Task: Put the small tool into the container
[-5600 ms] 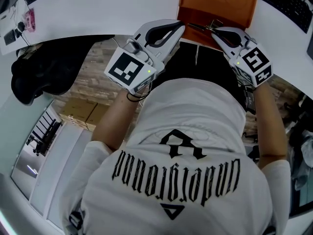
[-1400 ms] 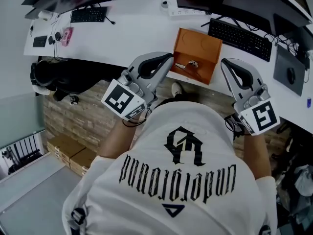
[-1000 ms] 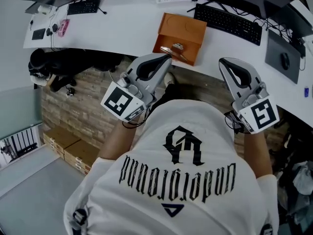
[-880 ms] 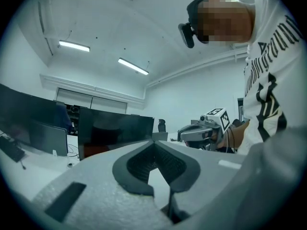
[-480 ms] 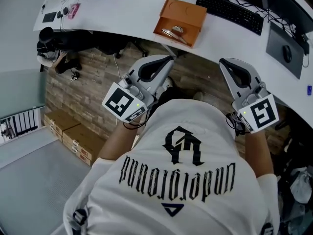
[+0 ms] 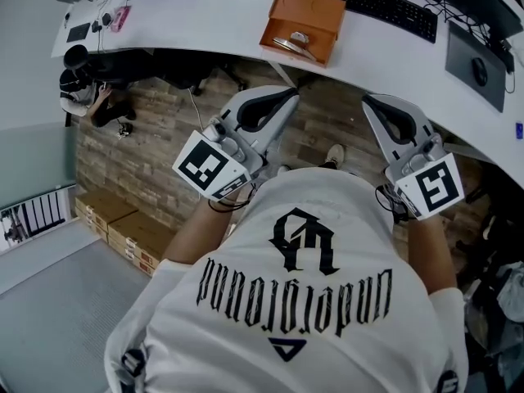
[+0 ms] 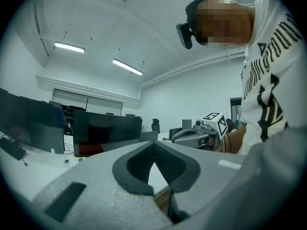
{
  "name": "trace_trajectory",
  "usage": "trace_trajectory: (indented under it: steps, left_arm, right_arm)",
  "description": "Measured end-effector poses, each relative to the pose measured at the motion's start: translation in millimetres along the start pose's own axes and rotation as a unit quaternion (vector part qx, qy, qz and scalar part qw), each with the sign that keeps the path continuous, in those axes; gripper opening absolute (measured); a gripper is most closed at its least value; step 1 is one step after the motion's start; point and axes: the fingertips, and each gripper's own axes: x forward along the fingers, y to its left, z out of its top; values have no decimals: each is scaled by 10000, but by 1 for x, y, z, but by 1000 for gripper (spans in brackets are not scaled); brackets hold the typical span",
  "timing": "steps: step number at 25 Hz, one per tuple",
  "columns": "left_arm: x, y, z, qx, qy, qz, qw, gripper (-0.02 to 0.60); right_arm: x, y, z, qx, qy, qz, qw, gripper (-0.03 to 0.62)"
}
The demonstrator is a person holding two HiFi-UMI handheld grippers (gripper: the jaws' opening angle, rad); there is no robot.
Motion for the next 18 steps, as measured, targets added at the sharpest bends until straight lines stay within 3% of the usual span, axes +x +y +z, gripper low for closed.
trace_trajectory:
  steps: [18]
  left_arm:
    - [-191,-2,-13,-101,-125,148,9998,15]
  right_arm:
    - [44,165,16,-22,116,-87,9999,15]
